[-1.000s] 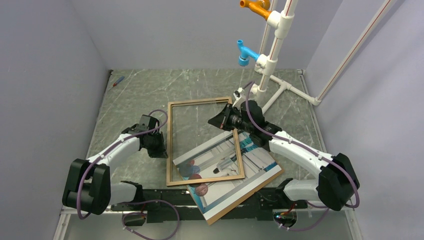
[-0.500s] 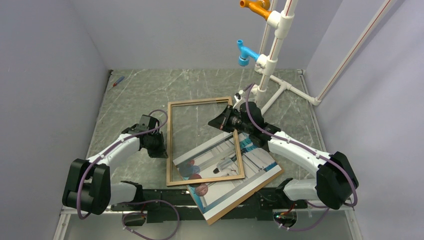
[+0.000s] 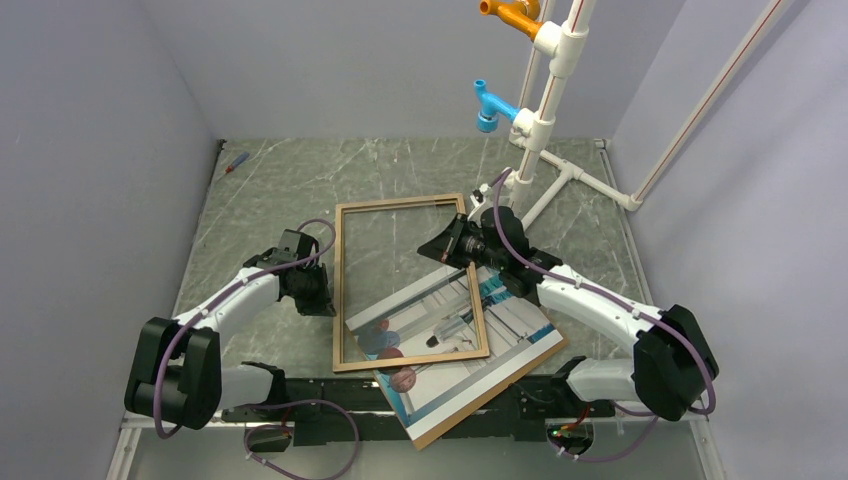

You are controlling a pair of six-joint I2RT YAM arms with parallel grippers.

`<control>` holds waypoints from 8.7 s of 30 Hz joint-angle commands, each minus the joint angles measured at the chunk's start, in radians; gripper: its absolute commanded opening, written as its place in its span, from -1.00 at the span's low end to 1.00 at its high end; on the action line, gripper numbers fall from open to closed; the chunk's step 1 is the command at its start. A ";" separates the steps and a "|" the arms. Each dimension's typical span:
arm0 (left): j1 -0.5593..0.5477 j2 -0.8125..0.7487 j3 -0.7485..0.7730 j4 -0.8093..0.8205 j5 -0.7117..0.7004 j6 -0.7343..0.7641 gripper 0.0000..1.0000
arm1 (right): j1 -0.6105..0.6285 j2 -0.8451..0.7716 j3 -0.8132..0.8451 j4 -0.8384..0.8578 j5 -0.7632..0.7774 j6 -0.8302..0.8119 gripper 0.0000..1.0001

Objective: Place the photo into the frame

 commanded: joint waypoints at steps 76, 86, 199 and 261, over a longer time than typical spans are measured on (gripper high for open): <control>-0.006 0.043 -0.016 0.017 -0.019 0.006 -1.00 | 0.003 -0.028 -0.021 0.066 -0.129 0.143 -1.00; -0.010 0.047 -0.016 0.016 -0.021 0.006 -1.00 | 0.004 0.016 -0.019 0.066 -0.145 0.086 -1.00; -0.023 -0.120 0.122 -0.088 -0.019 0.040 -0.56 | 0.129 0.152 0.254 -0.758 0.506 -0.292 0.99; -0.022 -0.566 0.236 0.032 0.401 0.068 0.96 | 0.243 0.747 0.649 -0.607 0.254 -0.260 -0.33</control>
